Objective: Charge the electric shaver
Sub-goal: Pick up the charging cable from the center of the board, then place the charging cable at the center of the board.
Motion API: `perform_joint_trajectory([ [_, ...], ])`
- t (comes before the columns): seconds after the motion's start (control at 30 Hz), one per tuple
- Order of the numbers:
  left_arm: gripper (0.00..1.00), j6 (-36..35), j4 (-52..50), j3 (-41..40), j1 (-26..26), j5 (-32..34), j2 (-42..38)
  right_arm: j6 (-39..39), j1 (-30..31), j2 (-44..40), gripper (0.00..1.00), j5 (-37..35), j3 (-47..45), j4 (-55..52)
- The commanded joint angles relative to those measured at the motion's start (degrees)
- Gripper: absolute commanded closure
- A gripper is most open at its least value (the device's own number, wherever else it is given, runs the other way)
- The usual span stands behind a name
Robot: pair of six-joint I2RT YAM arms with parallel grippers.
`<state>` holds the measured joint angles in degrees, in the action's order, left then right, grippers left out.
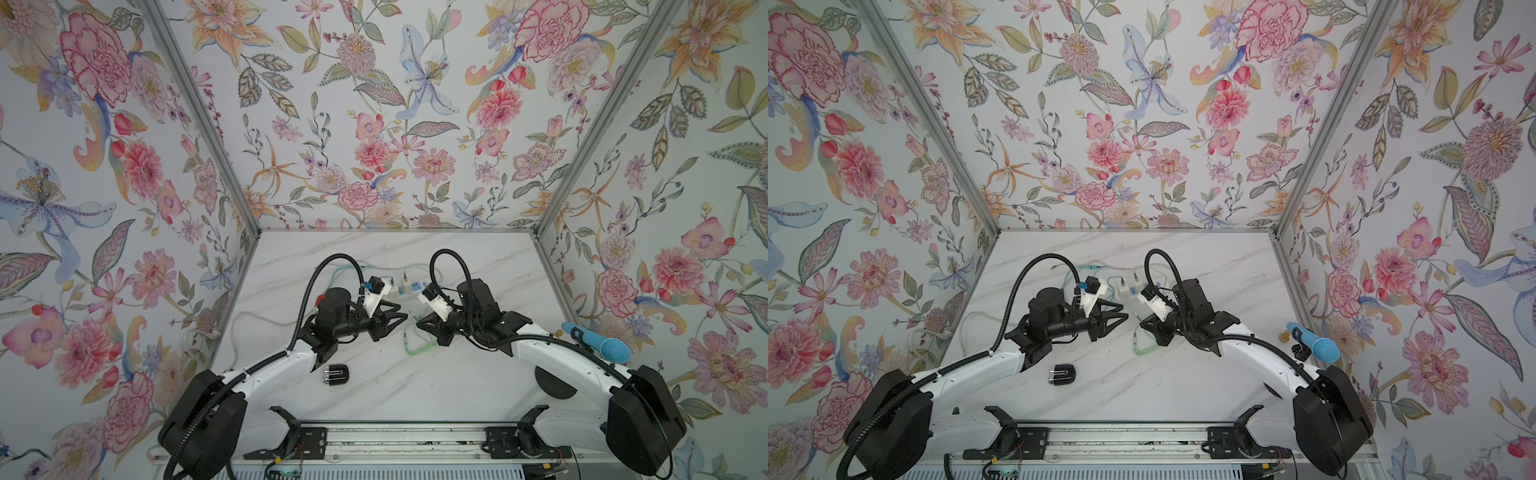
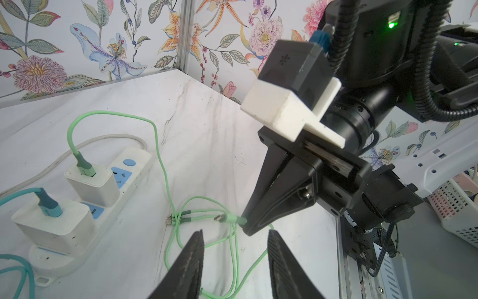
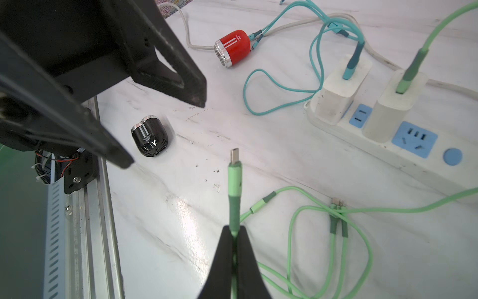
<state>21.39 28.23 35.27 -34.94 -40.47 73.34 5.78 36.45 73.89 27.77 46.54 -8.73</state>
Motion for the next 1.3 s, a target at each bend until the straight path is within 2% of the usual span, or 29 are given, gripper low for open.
perform_joint_trajectory([
  [0.0,0.63,2.1,4.3,0.3,-1.0,-0.4,1.8,1.4,1.9,0.4,1.00,-0.9,2.1,-0.3],
  [0.3,0.75,2.3,6.0,0.9,-1.0,-1.2,4.4,1.4,3.5,-0.3,1.00,-1.0,3.0,-0.5],
  [0.77,1.00,2.1,6.0,0.2,-1.1,-3.1,4.9,1.9,3.2,-0.2,1.00,-4.7,3.8,-0.6],
  [1.27,1.00,1.6,5.6,1.1,-1.1,-4.0,5.9,1.5,2.2,-3.4,1.00,-9.1,1.0,0.3],
])
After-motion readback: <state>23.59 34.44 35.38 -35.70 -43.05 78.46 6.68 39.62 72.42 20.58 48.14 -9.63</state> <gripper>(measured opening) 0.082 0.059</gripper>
